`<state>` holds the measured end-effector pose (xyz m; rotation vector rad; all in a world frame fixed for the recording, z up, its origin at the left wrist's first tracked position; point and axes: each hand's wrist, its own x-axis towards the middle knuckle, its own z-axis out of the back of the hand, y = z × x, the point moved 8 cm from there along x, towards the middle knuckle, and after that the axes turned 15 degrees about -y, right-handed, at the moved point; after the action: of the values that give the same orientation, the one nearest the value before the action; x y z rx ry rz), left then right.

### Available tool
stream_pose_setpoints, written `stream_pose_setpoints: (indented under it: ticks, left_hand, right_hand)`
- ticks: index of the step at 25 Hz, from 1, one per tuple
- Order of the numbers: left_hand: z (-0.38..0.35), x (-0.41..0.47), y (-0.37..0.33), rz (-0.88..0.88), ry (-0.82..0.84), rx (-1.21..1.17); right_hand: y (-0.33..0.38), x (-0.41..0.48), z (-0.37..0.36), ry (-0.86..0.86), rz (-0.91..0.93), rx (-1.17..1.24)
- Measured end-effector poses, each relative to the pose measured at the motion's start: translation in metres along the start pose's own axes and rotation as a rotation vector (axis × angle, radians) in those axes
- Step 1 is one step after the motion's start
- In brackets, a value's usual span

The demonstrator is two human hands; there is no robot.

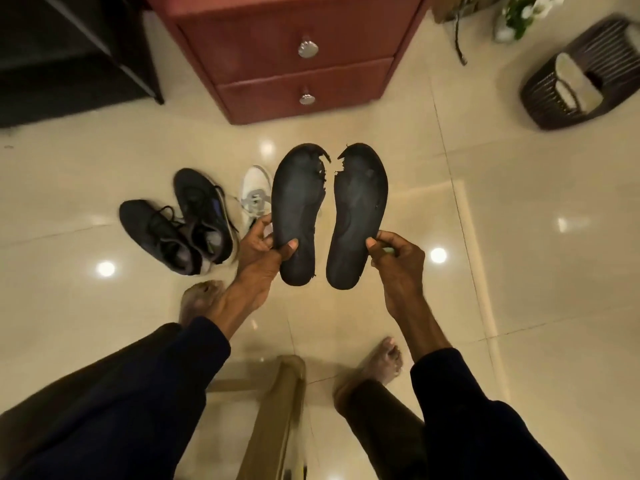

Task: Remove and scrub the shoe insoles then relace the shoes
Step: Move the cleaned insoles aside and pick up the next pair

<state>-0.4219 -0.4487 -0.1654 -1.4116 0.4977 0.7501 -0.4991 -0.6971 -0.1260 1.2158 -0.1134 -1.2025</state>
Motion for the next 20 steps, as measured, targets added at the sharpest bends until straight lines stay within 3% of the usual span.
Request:
stream_pose_setpoints:
  ticks: [5, 11, 20]
  left_hand:
    - [0.116, -0.030, -0.100, -0.018, -0.165, -0.123]
    - [0.261, -0.030, -0.208, -0.142, -0.282, -0.098]
    - [0.424, -0.008, -0.284, -0.085, -0.427, -0.298]
  right_hand:
    - [0.109, -0.088, -0.061, 0.171, 0.115, -0.050]
    - [0.203, -0.197, -0.182, 0.297, 0.182, -0.106]
    - [0.279, -0.306, -0.347, 0.467, 0.184, -0.048]
